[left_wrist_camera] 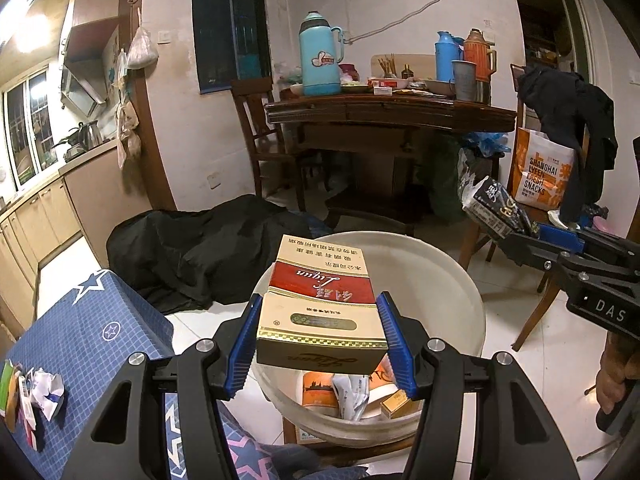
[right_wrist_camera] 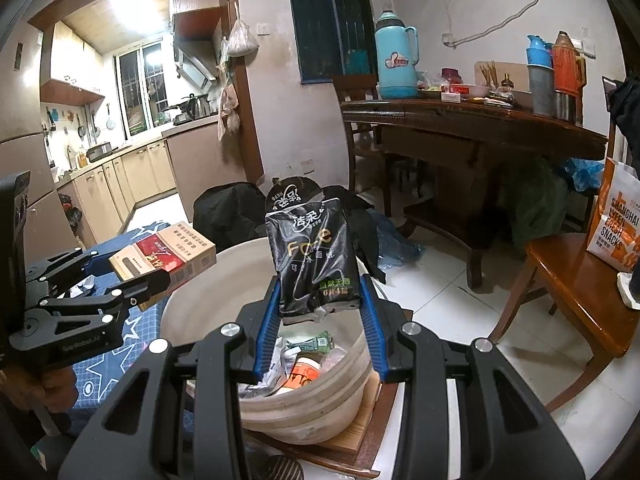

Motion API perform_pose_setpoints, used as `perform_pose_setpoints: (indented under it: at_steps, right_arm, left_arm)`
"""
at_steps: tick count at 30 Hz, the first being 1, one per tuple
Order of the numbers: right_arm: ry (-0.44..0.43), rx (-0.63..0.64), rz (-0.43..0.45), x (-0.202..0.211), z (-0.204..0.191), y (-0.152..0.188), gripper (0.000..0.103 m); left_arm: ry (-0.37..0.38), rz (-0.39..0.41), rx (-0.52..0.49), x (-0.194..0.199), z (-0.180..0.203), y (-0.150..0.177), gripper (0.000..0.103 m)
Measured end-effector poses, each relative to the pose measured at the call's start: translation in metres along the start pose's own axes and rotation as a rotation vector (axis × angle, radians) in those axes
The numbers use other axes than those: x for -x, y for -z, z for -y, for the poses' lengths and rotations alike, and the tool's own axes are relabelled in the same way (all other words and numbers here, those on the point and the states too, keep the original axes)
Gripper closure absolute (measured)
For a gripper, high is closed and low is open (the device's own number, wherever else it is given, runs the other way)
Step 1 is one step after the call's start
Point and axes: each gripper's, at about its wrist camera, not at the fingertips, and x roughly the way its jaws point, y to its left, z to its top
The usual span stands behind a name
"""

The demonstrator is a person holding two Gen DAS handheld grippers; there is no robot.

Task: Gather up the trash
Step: 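Open both tools to drop the pack and black bag into the bucket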

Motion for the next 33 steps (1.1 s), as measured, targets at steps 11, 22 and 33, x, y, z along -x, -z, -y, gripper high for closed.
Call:
perform_pose_setpoints:
  at_steps: [11,22,33]
  right_arm:
    - [-0.014,0.016,0.000,-0.004,-0.001,-0.006,0.067]
    - [-0.054,0.010,-0.018,-0.007,0.004,-0.013,0.066]
    - [-0.078,0.017,-0.035,-0.023,0.002,-0.026,0.064]
  left_arm:
    - [0.002,-0.001,0.000,-0.004,0.000,-0.001,0.044]
    - [-0.007,0.003,0.003,-0.004,-0.002,-0.002,0.044]
    - [-0.044,0.028,-0.029,-0.007,0.002,-0.012,0.044]
